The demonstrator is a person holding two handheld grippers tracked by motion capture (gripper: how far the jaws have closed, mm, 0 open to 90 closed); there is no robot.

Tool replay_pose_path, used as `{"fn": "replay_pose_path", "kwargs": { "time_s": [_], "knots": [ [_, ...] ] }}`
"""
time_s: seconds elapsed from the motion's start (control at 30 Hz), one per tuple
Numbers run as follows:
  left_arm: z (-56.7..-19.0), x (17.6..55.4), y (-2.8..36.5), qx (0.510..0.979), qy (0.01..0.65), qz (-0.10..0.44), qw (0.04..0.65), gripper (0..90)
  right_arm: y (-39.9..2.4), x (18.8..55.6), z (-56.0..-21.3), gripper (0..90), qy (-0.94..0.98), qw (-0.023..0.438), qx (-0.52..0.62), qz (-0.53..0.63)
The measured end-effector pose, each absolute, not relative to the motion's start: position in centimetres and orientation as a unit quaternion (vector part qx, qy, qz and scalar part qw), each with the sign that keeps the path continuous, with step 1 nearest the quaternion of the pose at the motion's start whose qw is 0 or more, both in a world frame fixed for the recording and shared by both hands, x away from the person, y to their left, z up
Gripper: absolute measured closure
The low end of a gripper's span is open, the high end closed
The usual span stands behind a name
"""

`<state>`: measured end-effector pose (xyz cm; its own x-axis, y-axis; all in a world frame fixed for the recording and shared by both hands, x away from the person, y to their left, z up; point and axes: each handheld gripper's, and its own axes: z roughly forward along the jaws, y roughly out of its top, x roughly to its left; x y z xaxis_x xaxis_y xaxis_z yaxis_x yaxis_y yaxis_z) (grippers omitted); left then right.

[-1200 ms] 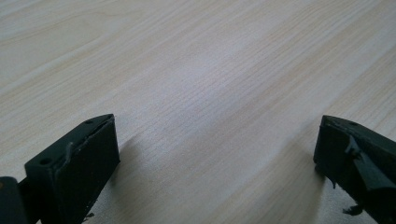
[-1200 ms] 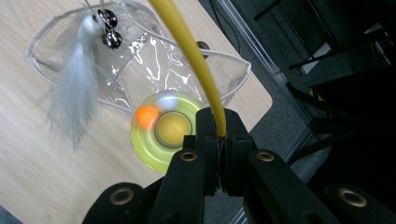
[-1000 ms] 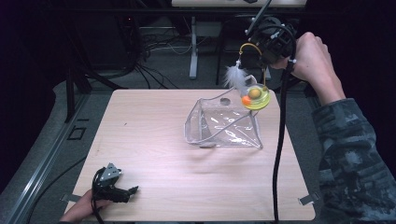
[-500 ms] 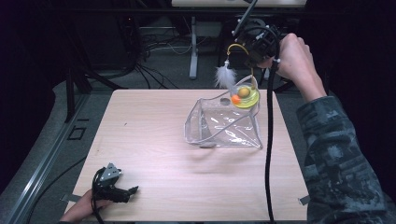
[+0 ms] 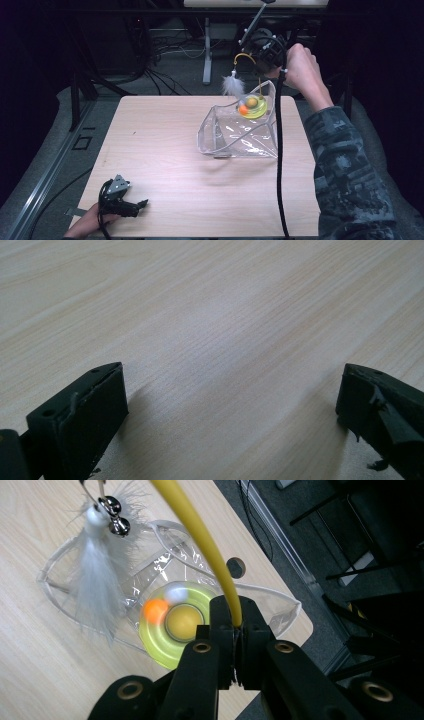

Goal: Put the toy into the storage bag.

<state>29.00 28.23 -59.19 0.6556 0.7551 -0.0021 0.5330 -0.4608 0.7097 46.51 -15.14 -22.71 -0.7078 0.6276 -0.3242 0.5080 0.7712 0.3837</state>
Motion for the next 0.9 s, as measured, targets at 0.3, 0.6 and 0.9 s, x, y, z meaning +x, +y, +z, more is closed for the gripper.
{"fn": "replay_pose_path", "kwargs": {
  "time_s": [0.3, 0.6, 0.9],
  "knots": [
    [-59.2, 29.0, 28.2, 0.84, 0.384, 0.158, 0.35, 0.0, -15.5, 47.8, -25.3, 87.8, 0.915, 0.204, 0.321, 0.134],
    [-59.2, 29.0, 28.2, 0.84, 0.384, 0.159, 0.35, 0.0, -15.8, 48.4, -27.3, 87.7, 0.917, 0.189, 0.327, 0.129],
    [-59.2, 29.0, 28.2, 0.839, 0.384, 0.158, 0.351, 0.0, -16.2, 48.6, -30.1, 87.7, 0.919, 0.167, 0.335, 0.125]
  ]
}}
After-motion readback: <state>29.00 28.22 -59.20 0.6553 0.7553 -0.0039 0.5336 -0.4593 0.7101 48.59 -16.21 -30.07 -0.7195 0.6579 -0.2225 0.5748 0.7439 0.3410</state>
